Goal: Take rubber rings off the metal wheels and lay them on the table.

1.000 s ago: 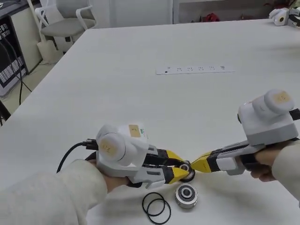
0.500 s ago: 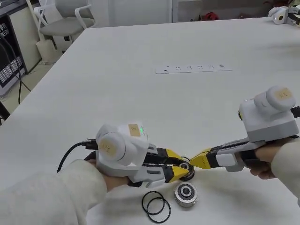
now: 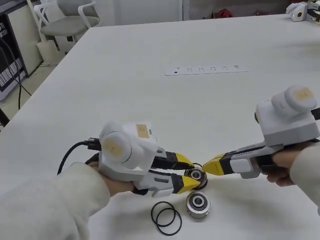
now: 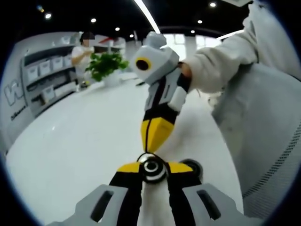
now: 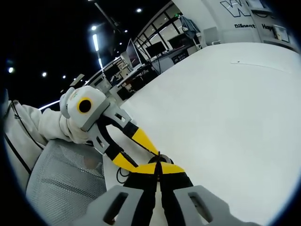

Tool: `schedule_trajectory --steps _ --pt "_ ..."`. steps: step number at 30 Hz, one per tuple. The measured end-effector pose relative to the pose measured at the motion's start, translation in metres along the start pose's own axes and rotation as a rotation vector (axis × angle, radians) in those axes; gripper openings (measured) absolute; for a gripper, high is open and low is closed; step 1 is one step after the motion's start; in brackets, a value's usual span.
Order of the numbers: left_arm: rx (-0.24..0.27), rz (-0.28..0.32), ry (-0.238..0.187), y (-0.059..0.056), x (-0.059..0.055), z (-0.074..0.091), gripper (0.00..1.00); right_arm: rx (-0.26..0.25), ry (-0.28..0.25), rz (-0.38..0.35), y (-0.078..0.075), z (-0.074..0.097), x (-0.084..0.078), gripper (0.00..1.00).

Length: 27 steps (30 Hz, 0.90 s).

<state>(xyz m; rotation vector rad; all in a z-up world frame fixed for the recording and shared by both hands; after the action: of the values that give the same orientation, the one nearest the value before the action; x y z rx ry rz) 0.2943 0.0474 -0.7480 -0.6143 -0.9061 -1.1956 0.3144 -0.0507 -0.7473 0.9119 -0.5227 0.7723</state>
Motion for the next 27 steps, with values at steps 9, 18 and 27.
schedule_trajectory --steps 9,18,27 --pt "-0.034 -0.023 -0.037 -0.005 0.028 0.014 0.40 -0.006 -0.030 0.002 0.001 0.006 0.007 0.00" --pt "-0.021 -0.052 -0.061 -0.011 0.050 0.033 0.56 -0.002 -0.063 0.007 0.005 0.013 0.016 0.00" --pt "-0.010 -0.046 -0.024 -0.021 0.040 0.058 0.66 -0.023 -0.073 0.019 0.006 0.017 0.021 0.00"
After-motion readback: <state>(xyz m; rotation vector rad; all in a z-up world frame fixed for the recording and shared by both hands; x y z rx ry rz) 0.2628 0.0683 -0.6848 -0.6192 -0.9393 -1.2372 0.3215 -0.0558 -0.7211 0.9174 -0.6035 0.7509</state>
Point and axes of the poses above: the centre of the closed fingertips' face, and the gripper's own axes: z roughly backward along the fingers, y roughly to its left, x roughly out of its top, the point moved 6 cm from there along z, roughly backward along the fingers, and after that the axes turned 2 degrees about y, right-handed, at the moved point
